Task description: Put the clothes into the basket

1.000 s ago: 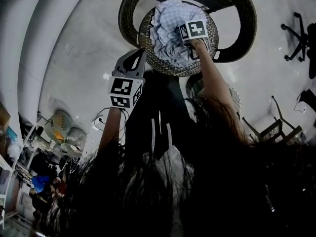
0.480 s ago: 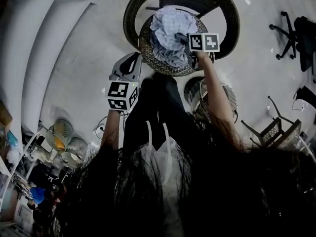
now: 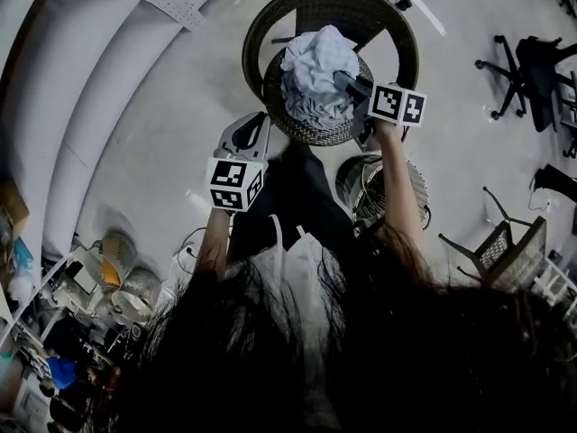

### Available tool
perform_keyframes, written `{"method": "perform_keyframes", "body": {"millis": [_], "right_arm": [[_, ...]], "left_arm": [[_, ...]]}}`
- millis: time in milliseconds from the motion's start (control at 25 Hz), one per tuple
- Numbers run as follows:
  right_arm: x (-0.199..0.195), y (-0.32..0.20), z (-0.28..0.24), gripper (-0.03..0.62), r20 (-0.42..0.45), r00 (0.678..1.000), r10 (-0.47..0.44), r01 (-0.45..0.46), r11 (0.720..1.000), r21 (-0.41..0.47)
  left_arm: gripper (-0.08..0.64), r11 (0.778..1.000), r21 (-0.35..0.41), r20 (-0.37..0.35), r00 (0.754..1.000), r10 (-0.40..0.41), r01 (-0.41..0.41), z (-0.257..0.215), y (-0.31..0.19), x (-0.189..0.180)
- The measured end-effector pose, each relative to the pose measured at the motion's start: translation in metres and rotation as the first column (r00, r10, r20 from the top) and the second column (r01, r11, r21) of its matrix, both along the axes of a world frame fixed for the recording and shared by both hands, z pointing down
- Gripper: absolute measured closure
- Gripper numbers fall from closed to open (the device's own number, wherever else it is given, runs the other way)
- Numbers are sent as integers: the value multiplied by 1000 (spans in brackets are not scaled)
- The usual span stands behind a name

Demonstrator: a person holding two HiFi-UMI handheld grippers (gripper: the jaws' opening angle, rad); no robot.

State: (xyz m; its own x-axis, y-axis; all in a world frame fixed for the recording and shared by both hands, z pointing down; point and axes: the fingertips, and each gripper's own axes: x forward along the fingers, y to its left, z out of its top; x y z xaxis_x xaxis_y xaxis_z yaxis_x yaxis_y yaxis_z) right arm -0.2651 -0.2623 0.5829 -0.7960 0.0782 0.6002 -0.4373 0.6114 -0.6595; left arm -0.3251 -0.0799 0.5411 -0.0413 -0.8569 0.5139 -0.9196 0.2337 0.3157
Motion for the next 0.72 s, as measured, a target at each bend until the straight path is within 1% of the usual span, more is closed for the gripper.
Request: {"method": "perform_keyframes", "body": {"millis": [160,280,440,600,720], "right_arm": [[14,8,-54,486,52,999,13,-15,999,41],[16,14,-94,486,93,996,16,-23,997,75],[22,27,-141,486,150,988,30,-48,992,114],[35,37,-183,488,205,977,53,-83,987,138],[39,45,-212,488,245,967,75,-115,982,153]], "left_arm": [[537,999,34,31,999,24,-25,-30,12,12],[538,997,55,52,998,45,-48,-49,20,13],[538,993,89,60,996,67,-72,-69,27,18],[537,984,130,83,990,111,-121,-92,29,32],[537,975,146,106,982,154,-169,-104,34,39]]}}
